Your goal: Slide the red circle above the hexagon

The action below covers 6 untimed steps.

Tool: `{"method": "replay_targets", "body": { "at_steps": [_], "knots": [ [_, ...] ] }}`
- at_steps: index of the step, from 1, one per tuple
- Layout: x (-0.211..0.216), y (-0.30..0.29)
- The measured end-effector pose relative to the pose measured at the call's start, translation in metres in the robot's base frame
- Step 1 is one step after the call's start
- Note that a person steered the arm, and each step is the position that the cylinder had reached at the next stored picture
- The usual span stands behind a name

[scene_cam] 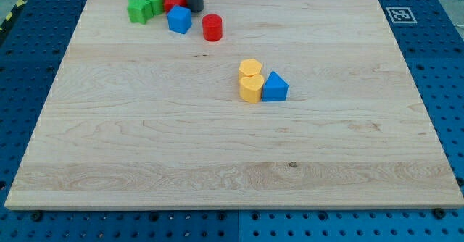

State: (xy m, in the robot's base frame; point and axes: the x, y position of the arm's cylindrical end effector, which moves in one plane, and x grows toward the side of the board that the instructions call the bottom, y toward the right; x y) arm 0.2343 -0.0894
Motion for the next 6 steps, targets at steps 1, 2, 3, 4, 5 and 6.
{"method": "replay_targets", "body": {
  "at_steps": [1,2,3,4,5,6],
  "knots": [
    [0.046,0.018],
    [0.091,0.077],
    [0.098,0.107],
    [0.075,0.095],
    [0.063,0.119],
    [0.066,0.173]
  ]
}}
